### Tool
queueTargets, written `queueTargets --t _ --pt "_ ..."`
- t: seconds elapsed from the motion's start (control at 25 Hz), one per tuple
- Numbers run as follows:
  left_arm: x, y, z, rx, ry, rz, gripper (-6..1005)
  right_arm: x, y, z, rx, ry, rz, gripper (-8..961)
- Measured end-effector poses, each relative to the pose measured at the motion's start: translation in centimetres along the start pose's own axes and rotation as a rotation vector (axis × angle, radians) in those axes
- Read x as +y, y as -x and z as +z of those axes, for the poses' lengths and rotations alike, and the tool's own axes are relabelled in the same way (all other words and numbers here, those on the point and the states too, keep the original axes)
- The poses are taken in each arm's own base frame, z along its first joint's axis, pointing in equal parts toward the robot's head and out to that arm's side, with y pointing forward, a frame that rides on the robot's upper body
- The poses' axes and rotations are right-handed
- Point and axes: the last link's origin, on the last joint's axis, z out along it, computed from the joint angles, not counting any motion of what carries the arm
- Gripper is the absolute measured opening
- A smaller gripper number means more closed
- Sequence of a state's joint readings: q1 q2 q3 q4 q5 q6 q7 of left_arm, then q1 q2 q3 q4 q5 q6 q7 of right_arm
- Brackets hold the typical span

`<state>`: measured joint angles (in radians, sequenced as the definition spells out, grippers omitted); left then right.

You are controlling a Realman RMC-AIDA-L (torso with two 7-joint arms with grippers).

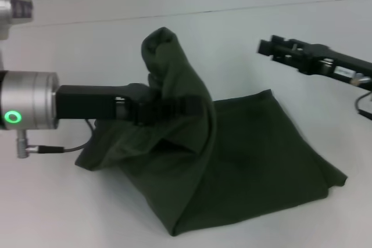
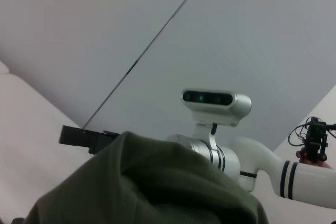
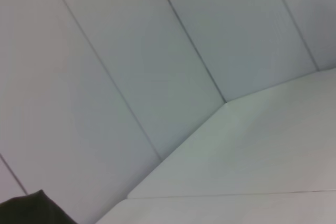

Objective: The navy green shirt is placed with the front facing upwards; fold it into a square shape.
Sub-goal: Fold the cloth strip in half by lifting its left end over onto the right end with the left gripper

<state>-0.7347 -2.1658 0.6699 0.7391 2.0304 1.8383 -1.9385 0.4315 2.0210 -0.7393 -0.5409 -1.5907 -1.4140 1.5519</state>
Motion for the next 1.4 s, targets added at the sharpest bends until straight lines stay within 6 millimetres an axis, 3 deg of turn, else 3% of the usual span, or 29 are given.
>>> queueTargets --t 0.2,0.48,0.76,0.96,1.2,1.4 --pt "-0.5 -0.3 1.2 0.015 -0.009 -0.004 42 -0.5 0.4 -1.5 -0.006 -0.015 -0.002 602" --pt "-1.0 -0.6 1.8 0.024 -0.034 -0.004 41 -0.2 0.3 -1.5 0.020 0.016 -0.006 594" --pt "-0.8 -0.4 0.3 0.050 -0.050 0.006 41 1.0 -2.8 0.4 0.283 0.082 0.016 585" --pt "-0.4 -0.6 -1.1 0.071 -0.054 0.027 41 3.0 -4.8 2.8 0.415 0.167 0.017 475" --pt "-0.1 -1.0 -2.7 0.096 -0.050 0.048 41 5.3 -5.9 5.8 0.494 0.278 0.021 344" --pt "0.2 -1.5 -3.6 0.106 -0.055 0.074 41 6.3 -6.9 7.2 0.554 0.315 0.026 142"
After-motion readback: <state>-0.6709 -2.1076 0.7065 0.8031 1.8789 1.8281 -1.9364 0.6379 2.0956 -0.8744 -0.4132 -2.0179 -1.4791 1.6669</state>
